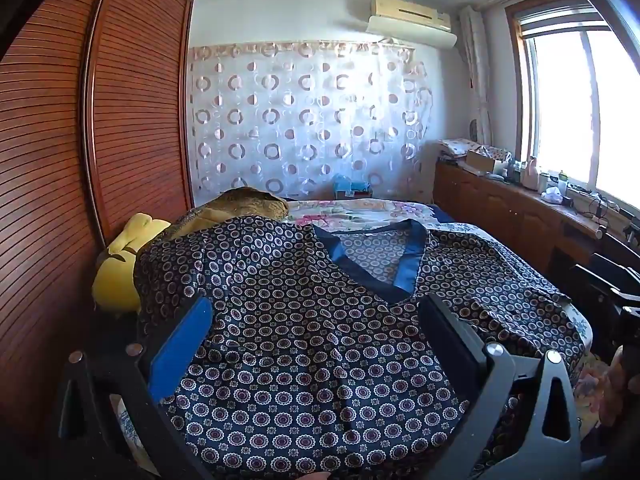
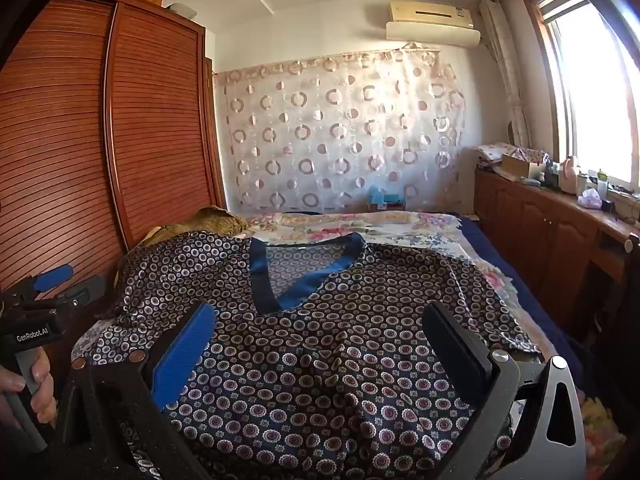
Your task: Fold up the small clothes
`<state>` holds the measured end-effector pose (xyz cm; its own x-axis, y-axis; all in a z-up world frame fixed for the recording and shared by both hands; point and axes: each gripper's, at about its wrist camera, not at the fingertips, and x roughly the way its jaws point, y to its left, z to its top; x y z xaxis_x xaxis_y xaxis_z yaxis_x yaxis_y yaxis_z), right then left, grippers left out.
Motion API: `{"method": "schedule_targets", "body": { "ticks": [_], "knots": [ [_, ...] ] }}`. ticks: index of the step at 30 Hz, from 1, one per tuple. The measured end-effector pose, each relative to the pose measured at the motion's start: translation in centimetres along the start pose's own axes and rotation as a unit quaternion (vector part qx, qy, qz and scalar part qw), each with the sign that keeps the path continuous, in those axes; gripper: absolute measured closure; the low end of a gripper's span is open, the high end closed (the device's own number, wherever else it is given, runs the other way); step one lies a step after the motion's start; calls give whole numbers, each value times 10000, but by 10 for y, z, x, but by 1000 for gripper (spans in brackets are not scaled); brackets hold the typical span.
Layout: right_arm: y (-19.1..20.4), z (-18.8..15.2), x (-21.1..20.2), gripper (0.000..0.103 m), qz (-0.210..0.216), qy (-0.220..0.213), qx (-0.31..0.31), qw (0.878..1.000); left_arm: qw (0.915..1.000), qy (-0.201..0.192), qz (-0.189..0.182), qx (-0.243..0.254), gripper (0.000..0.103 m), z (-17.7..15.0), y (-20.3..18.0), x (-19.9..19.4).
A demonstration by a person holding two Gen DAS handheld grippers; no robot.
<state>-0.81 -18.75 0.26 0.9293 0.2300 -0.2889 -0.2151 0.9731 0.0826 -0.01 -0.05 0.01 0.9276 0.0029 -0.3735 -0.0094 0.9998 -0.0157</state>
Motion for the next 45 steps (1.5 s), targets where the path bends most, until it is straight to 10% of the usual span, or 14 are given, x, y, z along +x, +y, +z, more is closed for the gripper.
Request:
{"method": "schedule_targets", "body": {
  "ticks": [45],
  "knots": [
    [0,-1,2,0,8,68,-1,10000,9999,42,79,107,0,-5,-2,1]
  ]
}}
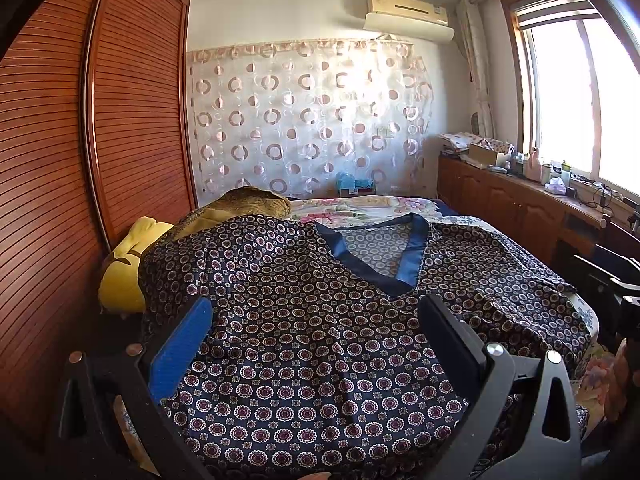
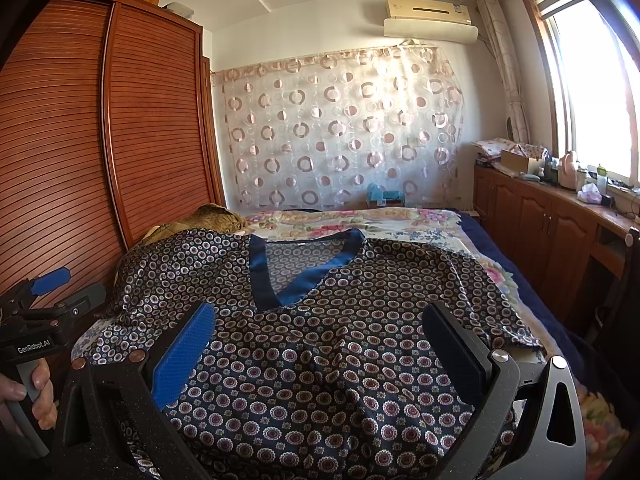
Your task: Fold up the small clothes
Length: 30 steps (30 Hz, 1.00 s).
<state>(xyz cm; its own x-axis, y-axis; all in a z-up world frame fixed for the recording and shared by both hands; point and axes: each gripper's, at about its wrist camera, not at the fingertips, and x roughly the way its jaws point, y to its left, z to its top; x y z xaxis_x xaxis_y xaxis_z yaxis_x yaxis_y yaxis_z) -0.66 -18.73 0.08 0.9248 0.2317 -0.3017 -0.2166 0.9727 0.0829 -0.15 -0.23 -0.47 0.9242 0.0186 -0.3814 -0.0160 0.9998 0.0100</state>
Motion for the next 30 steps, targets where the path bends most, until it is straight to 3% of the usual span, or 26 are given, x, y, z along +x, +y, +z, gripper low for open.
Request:
{"method": "schedule_targets", "body": {
  "ticks": [30],
  "knots": [
    [0,-3,-1,0,0,3,0,10000,10000,-32,17,41,0,4,-2,-3]
  ]
}}
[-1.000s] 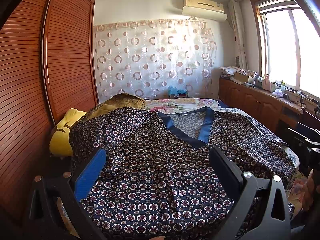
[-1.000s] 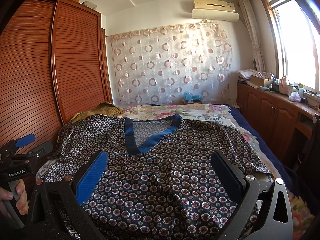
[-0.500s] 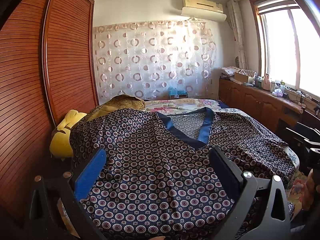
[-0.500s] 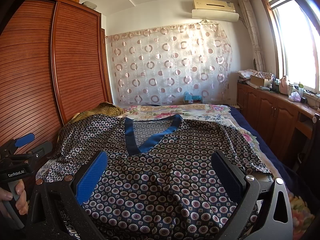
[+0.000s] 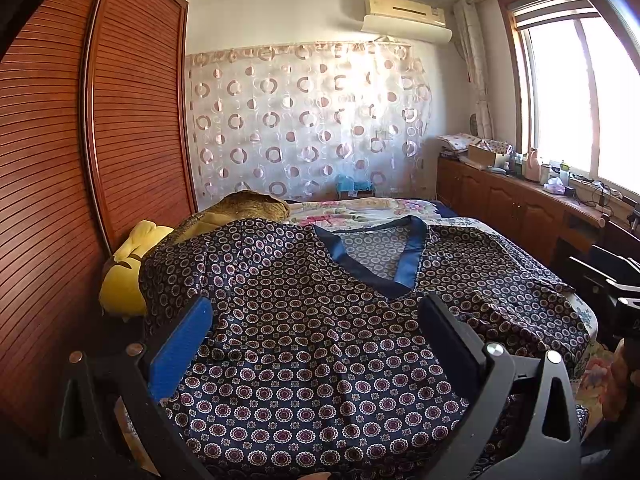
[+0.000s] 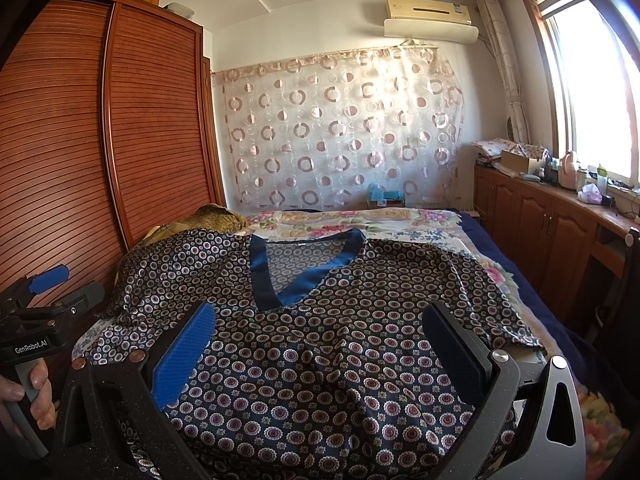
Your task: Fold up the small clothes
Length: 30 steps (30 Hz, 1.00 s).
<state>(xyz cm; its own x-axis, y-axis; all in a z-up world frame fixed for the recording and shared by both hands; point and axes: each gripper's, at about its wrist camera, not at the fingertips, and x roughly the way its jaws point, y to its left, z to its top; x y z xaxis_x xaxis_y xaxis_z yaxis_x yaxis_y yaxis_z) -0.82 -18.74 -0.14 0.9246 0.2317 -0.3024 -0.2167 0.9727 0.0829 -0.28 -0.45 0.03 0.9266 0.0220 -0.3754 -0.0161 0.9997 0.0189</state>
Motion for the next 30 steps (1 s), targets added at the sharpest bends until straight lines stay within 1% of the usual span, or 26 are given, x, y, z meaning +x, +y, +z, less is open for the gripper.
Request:
{"method": "schedule_targets", "body": {
  "ticks": [19,25,30],
  "knots": [
    [0,0,0,0,1,2,4,10000,10000,-12,-4,34,0,2,-2,-3],
    [0,-3,7,0,74,143,54,9999,9999,165,-5,51,0,-1,0,5],
    [-2,-4,16,0,149,340,121,9992,9994,329,42,28,0,-13,4,16]
  ]
}}
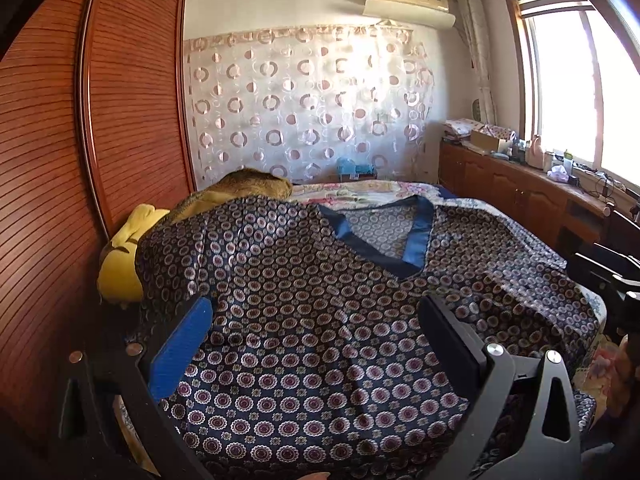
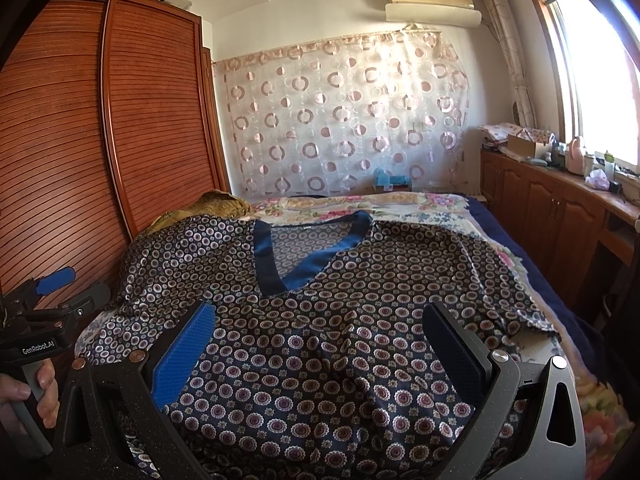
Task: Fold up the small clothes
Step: 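Grasp the shirt's side edge with the left gripper and lift it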
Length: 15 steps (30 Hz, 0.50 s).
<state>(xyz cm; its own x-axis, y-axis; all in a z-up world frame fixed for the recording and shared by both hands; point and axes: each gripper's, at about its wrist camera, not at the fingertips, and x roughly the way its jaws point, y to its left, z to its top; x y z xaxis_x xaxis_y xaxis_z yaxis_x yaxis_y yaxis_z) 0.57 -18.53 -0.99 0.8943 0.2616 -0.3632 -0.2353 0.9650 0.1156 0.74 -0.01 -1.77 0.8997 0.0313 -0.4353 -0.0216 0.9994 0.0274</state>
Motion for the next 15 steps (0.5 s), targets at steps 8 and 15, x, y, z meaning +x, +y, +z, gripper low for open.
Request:
{"method": "schedule_targets", "body": {
  "ticks": [8,15],
  "knots": [
    [0,2,23,0,55,233,-88,9997,9991,327,54,-262,0,-17,22,27],
    [7,4,46,0,78,258,-433,9987,9978,449,164,-463,0,-22,52,45]
  ]
}}
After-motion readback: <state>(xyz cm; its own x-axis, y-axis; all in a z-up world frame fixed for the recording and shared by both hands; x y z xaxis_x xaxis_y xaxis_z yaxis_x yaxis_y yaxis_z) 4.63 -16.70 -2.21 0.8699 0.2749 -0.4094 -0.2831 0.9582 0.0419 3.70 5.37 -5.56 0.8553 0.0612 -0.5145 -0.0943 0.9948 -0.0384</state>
